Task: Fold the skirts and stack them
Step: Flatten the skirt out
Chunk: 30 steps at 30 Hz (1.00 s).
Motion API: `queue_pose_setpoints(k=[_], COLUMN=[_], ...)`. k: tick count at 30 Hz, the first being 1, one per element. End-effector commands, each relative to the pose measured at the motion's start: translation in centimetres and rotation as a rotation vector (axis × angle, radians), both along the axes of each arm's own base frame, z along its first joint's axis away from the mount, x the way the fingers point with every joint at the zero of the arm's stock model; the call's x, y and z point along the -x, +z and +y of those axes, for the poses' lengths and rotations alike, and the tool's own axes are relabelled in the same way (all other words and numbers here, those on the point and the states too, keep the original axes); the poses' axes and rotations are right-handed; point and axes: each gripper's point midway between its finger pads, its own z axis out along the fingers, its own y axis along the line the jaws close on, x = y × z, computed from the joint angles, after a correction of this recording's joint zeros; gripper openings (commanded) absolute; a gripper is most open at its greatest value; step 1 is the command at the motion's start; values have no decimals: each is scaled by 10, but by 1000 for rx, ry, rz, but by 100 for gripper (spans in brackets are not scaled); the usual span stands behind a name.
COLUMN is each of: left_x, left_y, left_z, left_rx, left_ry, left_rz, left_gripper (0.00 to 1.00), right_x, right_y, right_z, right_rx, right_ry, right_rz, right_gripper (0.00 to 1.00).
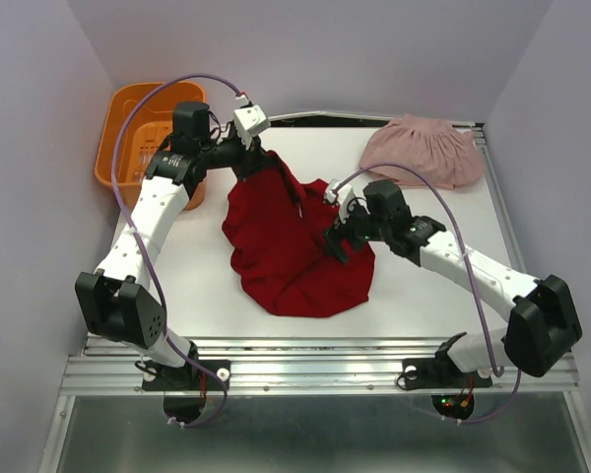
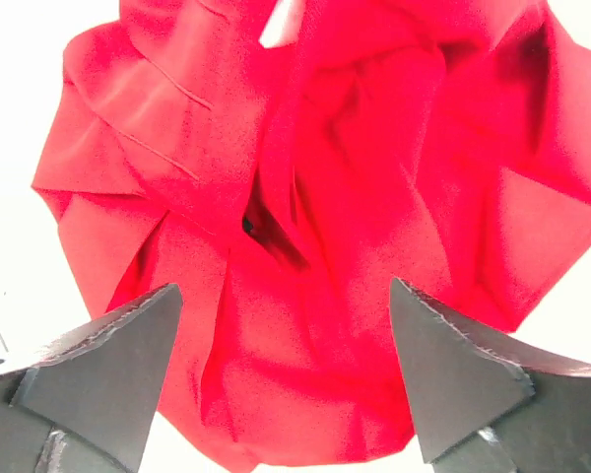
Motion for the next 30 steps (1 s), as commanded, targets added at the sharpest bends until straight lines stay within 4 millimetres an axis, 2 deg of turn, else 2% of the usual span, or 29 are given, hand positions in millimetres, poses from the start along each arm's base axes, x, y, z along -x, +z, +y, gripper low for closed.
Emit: queue_pose_setpoints(k=[1,3,4,5,10,12,15,16,18,21,22,24,25,26,28,30], left_x=[10,9,8,8,7,6,4,2,-1,-3,-3,-1,-1,1,3,5], left_y=[46,48,49,50,55,53,53,54,55,57,59,58,58,60,60,62], left_z=[-5,-5,-5,-5,-5,-4,0,1,6,10,11,12,12,13,16,23], left_rx=[55,58,57,57,59,56,58,62,81,103,111,115,113,113,104,86], left_ry=[-58,-59,-56,-56,-57,-54,-40,-32,-10,9,11,12,13,15,20,45], left_rz=[-128,-133,-135,-138,-147,-141,-142,-141,-132,-131,-132,-131,-133,-139,-139,-158], left_gripper=[0,0,0,0,0,0,0,0,0,0,0,0,0,0,0,0], right_x=[13,23,19,16,-18,-24,-21,-12,-5,6,8,8,8,6,2,-4], right_y=[-15,-15,-12,-19,-19,-21,-23,-26,-30,-27,-21,-15,-11,-2,4,14], right_z=[1,13,20,24,45,52,54,54,49,42,42,41,41,41,36,24], right_rx=[40,-8,-38,-41,-54,-59,-63,-57,-44,-53,-65,-76,-84,-91,-70,-22], right_ry=[106,188,209,218,223,235,259,281,278,271,258,241,229,218,189,171], right_rz=[10,33,8,11,-72,-70,-52,-37,-18,-5,1,7,10,-7,-23,-62], right_gripper=[93,95,96,97,99,98,93,81,70,50,39,25,4,1,1,1])
